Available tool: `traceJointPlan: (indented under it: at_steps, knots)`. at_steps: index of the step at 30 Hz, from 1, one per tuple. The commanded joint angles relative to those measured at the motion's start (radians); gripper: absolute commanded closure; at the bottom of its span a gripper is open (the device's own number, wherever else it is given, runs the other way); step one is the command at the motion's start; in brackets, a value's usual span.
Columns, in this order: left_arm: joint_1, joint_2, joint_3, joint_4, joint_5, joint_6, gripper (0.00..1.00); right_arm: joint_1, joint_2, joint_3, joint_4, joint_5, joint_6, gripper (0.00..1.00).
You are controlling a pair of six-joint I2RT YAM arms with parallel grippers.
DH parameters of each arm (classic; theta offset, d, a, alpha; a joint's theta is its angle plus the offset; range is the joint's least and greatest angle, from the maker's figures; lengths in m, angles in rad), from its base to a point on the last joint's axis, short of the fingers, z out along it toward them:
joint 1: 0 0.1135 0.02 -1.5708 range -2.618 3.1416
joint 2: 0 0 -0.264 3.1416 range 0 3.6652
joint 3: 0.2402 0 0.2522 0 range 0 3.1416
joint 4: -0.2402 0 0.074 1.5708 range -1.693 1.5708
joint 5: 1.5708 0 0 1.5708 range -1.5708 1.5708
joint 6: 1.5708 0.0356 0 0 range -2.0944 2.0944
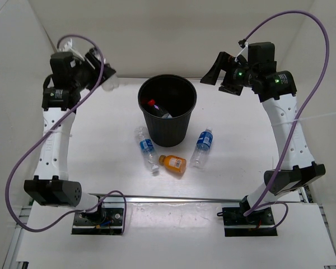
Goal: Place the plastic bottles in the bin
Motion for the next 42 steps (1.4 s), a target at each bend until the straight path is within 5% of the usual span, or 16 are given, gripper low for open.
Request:
traceJointPlan:
  at_steps: [1, 6, 13, 17, 19, 21, 30, 36, 42]
  knots:
    - [-0.021, 0.106, 0.173, -0.015, 0.133, -0.054, 0.59, -0.012, -0.022, -0.007, 0.014, -0.02, 0.003, 0.0]
    - [-0.145, 0.311, 0.438, -0.015, 0.263, -0.054, 0.59, -0.012, -0.043, -0.039, 0.023, -0.009, 0.012, 0.0]
    - [-0.278, 0.431, 0.554, -0.015, 0.308, -0.054, 0.54, -0.05, -0.097, -0.1, 0.032, 0.025, 0.021, 0.0]
    - [-0.323, 0.435, 0.472, -0.015, 0.332, -0.054, 0.46, -0.068, -0.16, -0.166, 0.042, 0.034, 0.021, 0.0]
    - [-0.347, 0.425, 0.431, -0.015, 0.323, -0.054, 0.31, -0.079, -0.178, -0.217, 0.051, 0.052, 0.031, 0.0]
    - [-0.361, 0.401, 0.402, -0.015, 0.312, -0.043, 0.0, -0.079, -0.203, -0.254, 0.051, 0.074, 0.043, 0.0]
    - [-0.37, 0.215, 0.305, -0.084, 0.163, 0.03, 0.0, -0.151, -0.221, -0.589, 0.085, 0.065, 0.176, 0.0]
    - [-0.312, -0.05, 0.026, -0.129, -0.152, 0.041, 0.0, -0.121, -0.051, -0.683, 0.129, 0.002, 0.158, 0.0]
    - [-0.203, -0.242, -0.23, -0.227, -0.204, 0.041, 0.0, -0.076, 0.168, -0.662, 0.163, 0.002, 0.138, 0.0]
